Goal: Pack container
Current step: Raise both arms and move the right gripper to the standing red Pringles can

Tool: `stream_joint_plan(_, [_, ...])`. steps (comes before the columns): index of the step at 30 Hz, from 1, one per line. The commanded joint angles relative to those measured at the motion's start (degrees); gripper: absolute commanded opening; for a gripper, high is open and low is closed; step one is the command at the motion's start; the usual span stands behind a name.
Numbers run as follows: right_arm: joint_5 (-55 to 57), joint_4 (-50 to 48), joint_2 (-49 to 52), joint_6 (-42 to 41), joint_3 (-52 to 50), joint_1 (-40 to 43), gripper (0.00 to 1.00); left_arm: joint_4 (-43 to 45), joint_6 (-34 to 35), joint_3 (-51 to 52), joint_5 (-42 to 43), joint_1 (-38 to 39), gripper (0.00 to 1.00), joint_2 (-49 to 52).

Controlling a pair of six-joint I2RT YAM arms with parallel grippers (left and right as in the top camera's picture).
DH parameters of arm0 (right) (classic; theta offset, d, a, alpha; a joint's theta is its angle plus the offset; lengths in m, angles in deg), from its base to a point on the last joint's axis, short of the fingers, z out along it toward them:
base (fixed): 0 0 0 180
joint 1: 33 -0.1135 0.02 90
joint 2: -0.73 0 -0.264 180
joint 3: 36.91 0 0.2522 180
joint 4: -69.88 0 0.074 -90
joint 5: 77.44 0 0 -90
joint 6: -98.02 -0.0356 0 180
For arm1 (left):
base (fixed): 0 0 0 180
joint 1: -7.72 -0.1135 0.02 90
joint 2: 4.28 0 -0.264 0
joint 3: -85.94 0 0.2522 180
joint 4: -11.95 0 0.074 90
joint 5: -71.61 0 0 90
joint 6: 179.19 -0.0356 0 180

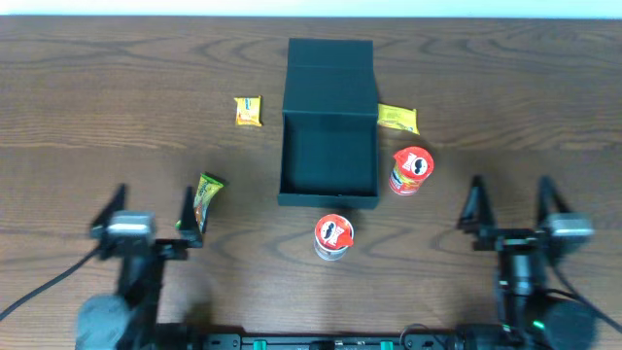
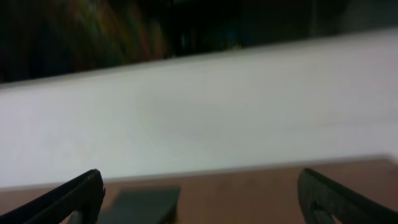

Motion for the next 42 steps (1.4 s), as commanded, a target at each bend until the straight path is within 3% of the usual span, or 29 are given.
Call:
stream_joint_plan(1, [2.86,5.07,9.90,2.23,13.62,0.37,0.99,-2.84,-1.66,-15.63,-5.79,0.22,0.95,6.88])
stream_joint_plan(4, [3.21,19.76,25.75,2.25,32.87,0.37,0.99,-9.46,-4.07,-32.70,-7.30,0.22,0.95,20.68])
stream_joint_plan(10, [3.26,54.71,58.25,2.23,73.99,0.37,0.99,-42.25,-4.55,-69.68,-6.54,0.22,0.95,56.15])
stream_joint_plan(13, [-3.72,66.99,66.79,2.21,81.50,0.37,0.99,-51.82,-4.55,-75.80,-0.81,0.22,0.95,67.10])
stream_joint_plan(18, [-12.02,72.98,74.14,1.31,80.85,0.37,0.99,-57.72,-3.93,-75.73,6.73,0.22,0.95,77.83])
stream_joint_plan(26, [-10.40,76.72,88.89,-6.67,78.27,-2.23,0.99,-63.08,-4.31,-75.71,12.37,0.24,0.95,93.50])
stream_joint_plan(29, [-8.35,77.83,94.09,-7.37,76.85,-4.63,0.99,-65.07,-1.33,-75.71,12.13,0.24,0.95,98.55])
stream_joint_plan(32, [-3.56,74.86,94.73,-11.91,72.48,-9.38,0.99,-64.08,2.45,-75.54,12.26,0.46,0.96,98.75])
stream_joint_plan(35, [-2.93,73.44,94.66,-14.29,69.55,-12.79,0.99,-64.17,4.50,-75.54,6.73,0.52,0.95,96.41])
stream_joint_plan(42, [8.59,70.73,94.66,-18.88,64.00,-16.52,0.99,-66.82,4.83,-75.52,1.70,0.55,0.96,93.31])
